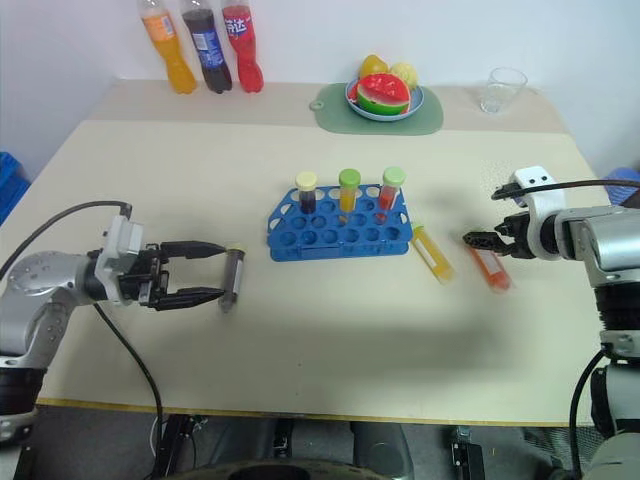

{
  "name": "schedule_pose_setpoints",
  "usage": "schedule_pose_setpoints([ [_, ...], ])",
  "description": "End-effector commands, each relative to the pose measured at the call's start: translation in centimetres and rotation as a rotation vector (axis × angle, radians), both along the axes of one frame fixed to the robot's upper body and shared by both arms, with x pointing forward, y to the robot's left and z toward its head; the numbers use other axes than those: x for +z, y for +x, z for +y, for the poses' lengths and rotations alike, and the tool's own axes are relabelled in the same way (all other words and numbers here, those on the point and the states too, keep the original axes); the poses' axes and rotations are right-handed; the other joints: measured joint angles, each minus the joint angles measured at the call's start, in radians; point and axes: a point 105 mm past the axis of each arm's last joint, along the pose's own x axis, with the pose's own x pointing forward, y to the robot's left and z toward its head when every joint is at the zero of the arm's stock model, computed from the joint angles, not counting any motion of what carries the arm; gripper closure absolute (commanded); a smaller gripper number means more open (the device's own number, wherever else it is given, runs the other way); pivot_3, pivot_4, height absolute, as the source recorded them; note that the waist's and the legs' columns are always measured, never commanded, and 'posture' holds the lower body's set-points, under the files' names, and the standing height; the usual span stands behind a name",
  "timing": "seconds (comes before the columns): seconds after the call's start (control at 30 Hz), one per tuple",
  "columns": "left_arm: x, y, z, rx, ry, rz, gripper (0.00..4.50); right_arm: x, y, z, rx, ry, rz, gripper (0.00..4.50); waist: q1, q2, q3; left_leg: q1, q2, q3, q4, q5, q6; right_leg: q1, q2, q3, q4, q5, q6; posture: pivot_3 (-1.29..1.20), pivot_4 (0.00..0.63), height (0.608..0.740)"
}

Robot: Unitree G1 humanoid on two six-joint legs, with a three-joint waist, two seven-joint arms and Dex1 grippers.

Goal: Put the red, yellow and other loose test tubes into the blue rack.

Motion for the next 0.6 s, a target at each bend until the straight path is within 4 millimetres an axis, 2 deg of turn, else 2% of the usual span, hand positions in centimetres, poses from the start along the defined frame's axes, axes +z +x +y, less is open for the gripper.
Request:
schedule_pose_setpoints([
  [0.03,1.0,-0.4,-0.1,0.009,-0.012,-0.036,0.95,-0.1,0.2,-0.8,0.015,-0.047,0.018,0.70,0.001,0.000,0.000,0.000,0.000,0.000,0.000,0.000,0.000,0.000,0.000,0.000,0.000,0.000,0.000,0.00,0.150,0.740],
  [0.1,1.0,-0.6,0.1,0.022,-0.013,-0.031,0.95,-0.9,0.4,-0.8,0.032,-0.066,0.045,0.70,0.000,0.000,0.000,0.000,0.000,0.000,0.000,0.000,0.000,0.000,0.000,0.000,0.000,0.000,0.000,0.00,0.150,0.740],
  [0.2,0.9,-1.0,0.2,0.035,-0.014,-0.025,0.92,-1.6,1.0,-0.8,0.059,-0.107,0.059,1.48,-0.003,0.000,0.000,0.000,0.000,0.002,0.000,0.000,0.000,-0.001,0.000,0.001,0.001,0.000,0.000,0.00,0.150,0.740],
  [0.33,0.8,-1.2,0.3,0.053,-0.006,-0.024,0.92,-1.8,1.6,-0.9,0.089,-0.142,0.051,3.44,-0.004,0.000,0.000,0.000,0.000,0.004,0.000,0.000,0.000,-0.002,0.001,0.002,0.002,0.000,0.000,0.00,0.150,0.740],
  [0.37,0.7,-1.3,0.4,0.056,-0.003,-0.025,0.92,-1.6,1.7,-0.9,0.097,-0.146,0.049,3.72,-0.004,0.000,0.000,0.000,0.000,0.004,0.000,0.000,0.000,-0.002,0.001,0.002,0.003,0.000,0.000,0.00,0.150,0.740],
  [0.5,0.7,-1.3,0.5,0.069,-0.004,-0.030,0.92,-0.8,1.7,-0.9,0.153,-0.189,0.009,3.73,-0.003,0.000,0.000,0.001,0.000,0.008,0.000,0.000,0.000,-0.003,0.001,0.003,0.003,0.000,0.000,0.00,0.150,0.740],
  [0.6,0.7,-1.2,0.6,0.078,-0.010,-0.035,0.92,1.3,1.2,0.5,0.260,-0.141,-0.088,3.73,-0.001,0.001,0.000,0.000,0.000,0.011,0.000,0.000,0.000,-0.005,0.001,0.005,0.004,0.000,0.001,0.00,0.150,0.740],
])
